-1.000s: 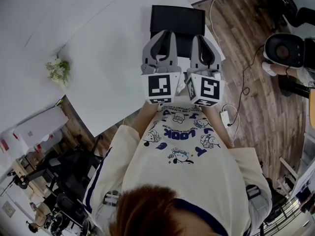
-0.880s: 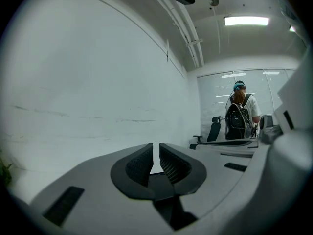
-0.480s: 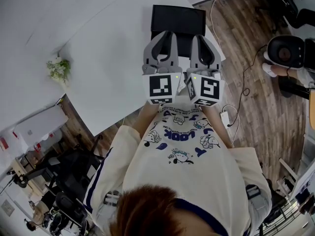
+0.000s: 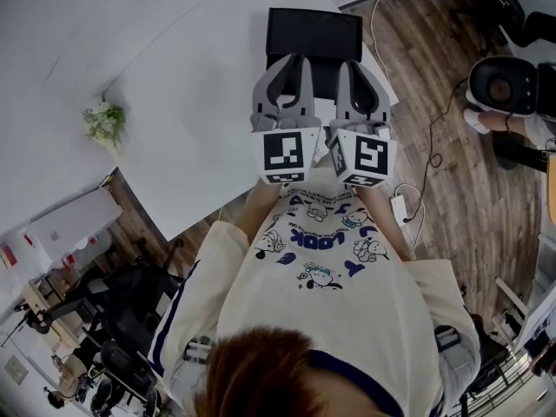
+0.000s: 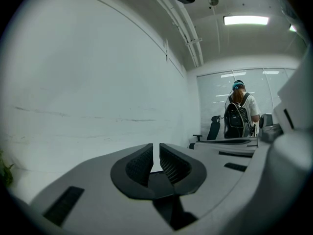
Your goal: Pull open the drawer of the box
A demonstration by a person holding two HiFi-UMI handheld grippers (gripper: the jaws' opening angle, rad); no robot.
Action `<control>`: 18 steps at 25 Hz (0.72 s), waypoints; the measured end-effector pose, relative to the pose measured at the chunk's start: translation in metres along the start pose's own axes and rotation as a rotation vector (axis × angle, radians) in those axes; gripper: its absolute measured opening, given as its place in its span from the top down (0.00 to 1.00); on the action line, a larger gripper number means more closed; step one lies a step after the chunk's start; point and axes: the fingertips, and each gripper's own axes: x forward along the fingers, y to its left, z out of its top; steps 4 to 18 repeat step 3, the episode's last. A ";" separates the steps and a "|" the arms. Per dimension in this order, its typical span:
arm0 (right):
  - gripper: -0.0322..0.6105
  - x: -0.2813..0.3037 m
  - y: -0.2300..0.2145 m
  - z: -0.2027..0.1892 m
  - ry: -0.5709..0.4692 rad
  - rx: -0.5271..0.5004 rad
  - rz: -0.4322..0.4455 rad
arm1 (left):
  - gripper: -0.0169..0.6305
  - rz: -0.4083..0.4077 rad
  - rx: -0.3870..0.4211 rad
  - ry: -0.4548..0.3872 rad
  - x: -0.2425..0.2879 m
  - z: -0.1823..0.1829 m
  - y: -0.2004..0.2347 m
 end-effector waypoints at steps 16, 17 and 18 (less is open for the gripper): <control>0.88 0.000 -0.002 0.001 -0.005 -0.001 -0.002 | 0.90 0.001 0.002 -0.003 0.001 0.002 -0.001; 0.88 0.000 -0.002 0.001 -0.005 -0.001 -0.002 | 0.90 0.001 0.002 -0.003 0.001 0.002 -0.001; 0.88 0.000 -0.002 0.001 -0.005 -0.001 -0.002 | 0.90 0.001 0.002 -0.003 0.001 0.002 -0.001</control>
